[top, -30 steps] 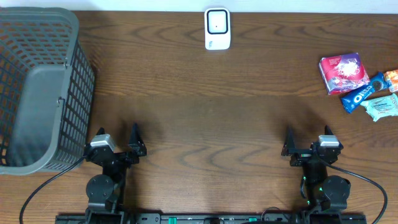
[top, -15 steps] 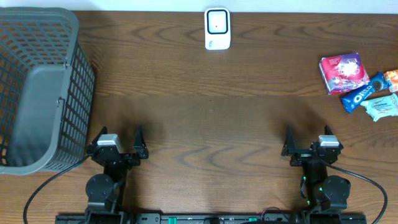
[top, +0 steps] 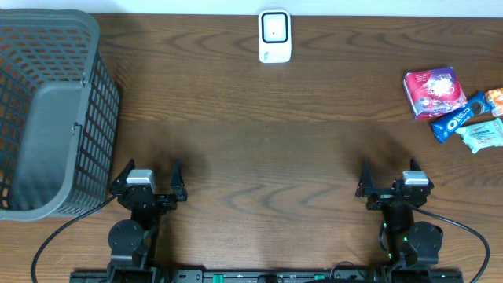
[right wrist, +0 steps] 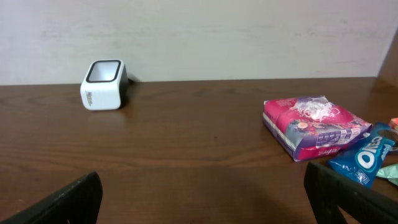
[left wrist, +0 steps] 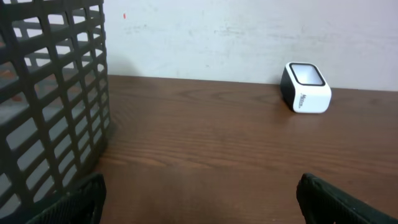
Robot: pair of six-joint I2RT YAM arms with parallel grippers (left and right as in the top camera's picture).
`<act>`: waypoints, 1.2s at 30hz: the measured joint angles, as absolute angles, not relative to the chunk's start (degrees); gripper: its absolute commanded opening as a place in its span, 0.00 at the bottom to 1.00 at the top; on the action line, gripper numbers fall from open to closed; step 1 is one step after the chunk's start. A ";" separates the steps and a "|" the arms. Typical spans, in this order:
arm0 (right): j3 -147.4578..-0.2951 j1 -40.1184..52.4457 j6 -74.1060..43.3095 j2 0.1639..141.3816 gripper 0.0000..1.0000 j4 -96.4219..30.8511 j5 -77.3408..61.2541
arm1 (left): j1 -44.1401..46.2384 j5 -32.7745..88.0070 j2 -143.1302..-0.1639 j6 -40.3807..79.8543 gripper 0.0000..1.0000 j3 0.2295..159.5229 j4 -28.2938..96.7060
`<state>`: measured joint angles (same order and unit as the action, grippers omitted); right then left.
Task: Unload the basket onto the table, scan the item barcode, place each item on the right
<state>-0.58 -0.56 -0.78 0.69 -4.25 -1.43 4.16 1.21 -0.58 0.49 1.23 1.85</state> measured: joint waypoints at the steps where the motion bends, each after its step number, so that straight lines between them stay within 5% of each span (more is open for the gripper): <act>1: -0.58 -0.56 -0.80 0.69 0.99 -4.25 -1.43 | 4.16 1.21 -0.58 0.14 0.98 1.23 1.85; 36: -0.58 -0.56 -0.78 0.69 0.99 -4.25 -1.43 | 4.16 1.21 -0.58 -1.37 0.98 1.23 1.83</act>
<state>-0.58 -0.56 -0.78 0.69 -4.25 -1.43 4.16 1.21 -0.58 -1.37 1.23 1.83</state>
